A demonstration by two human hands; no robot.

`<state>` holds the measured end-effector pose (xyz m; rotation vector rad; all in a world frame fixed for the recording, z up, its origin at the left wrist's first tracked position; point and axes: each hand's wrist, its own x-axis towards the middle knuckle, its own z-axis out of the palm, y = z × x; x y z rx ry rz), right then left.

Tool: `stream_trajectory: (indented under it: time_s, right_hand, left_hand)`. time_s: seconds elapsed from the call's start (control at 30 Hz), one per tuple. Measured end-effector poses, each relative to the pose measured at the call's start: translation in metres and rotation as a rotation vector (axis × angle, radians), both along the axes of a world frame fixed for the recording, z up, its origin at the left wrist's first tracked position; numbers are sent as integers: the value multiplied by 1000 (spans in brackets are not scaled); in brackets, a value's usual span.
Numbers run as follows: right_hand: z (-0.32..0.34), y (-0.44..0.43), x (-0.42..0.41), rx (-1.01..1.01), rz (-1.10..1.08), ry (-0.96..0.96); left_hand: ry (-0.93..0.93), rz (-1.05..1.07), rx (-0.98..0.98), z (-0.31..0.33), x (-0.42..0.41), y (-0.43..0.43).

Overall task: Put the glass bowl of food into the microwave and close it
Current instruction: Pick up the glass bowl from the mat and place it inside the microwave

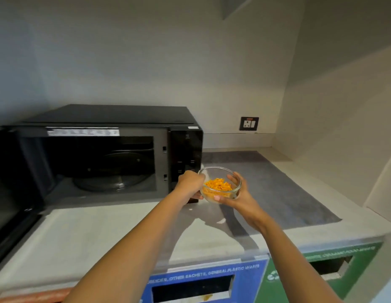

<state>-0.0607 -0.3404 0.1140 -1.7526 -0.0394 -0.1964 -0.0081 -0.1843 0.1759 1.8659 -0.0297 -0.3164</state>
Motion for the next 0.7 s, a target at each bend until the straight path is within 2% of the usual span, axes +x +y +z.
stream_trajectory:
  time_s: [0.37,0.7]
  right_hand:
    - [0,136,41,-38,67,-26]
    - [5,244,96,-98,64,-72]
  left_hand:
    - [-60,106,-27,-7,16,148]
    - [-65,219,-169,-10,68,249]
